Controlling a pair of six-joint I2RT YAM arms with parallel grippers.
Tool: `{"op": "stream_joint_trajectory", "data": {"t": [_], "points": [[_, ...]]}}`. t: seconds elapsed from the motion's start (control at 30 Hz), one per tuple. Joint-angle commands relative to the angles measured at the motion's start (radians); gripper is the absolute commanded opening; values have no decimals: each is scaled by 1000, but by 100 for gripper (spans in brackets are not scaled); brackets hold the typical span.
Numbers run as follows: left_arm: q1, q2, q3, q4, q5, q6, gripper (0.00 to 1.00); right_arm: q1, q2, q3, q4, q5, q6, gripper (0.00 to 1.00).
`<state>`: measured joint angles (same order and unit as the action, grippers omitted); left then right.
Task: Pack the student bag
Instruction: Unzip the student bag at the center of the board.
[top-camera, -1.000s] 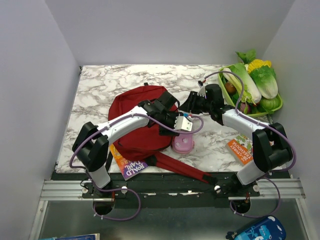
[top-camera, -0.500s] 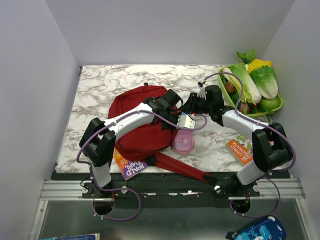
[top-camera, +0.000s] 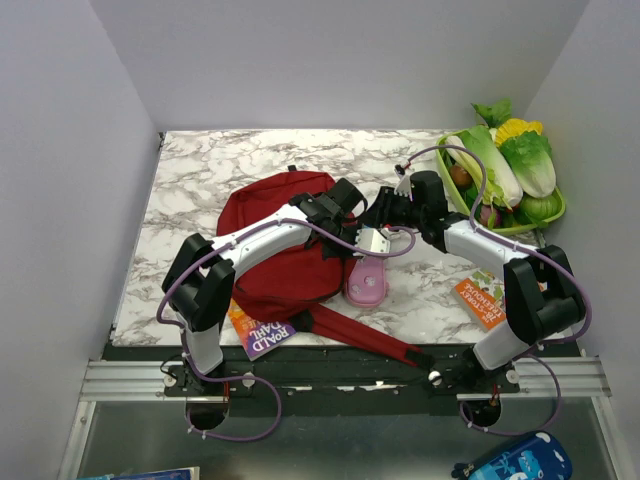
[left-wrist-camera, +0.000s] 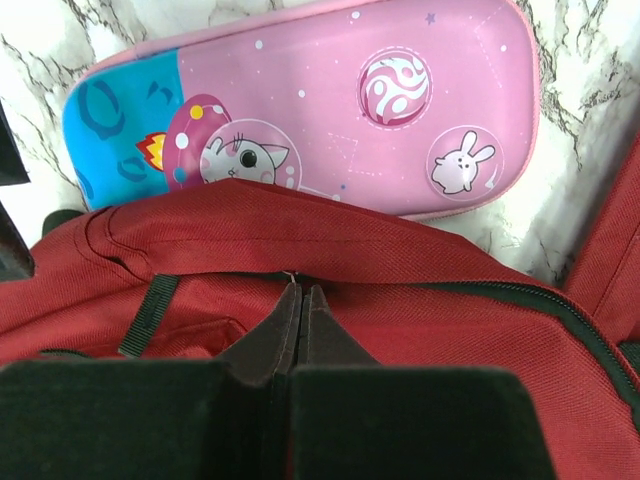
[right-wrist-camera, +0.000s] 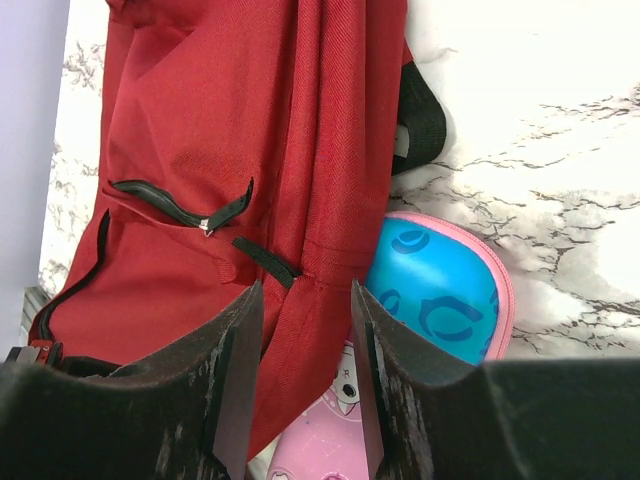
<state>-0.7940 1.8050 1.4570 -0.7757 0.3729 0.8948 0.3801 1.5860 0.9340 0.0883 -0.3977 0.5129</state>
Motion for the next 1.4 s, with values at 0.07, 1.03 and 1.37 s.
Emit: {"op": "stream_joint_trajectory", "data": {"t": [0.07,1.03,1.37], "points": [[-4,-19,48,-36,-45,-62,0,8,29,15,5,-65,-11,50],[-37,-141,124,-51,-75,-180,0,103,230,238,-64,5,-48,13],[-39,-145,164,-105,-55,-204,0,103,296,419,-182,178,-86,1]]}}
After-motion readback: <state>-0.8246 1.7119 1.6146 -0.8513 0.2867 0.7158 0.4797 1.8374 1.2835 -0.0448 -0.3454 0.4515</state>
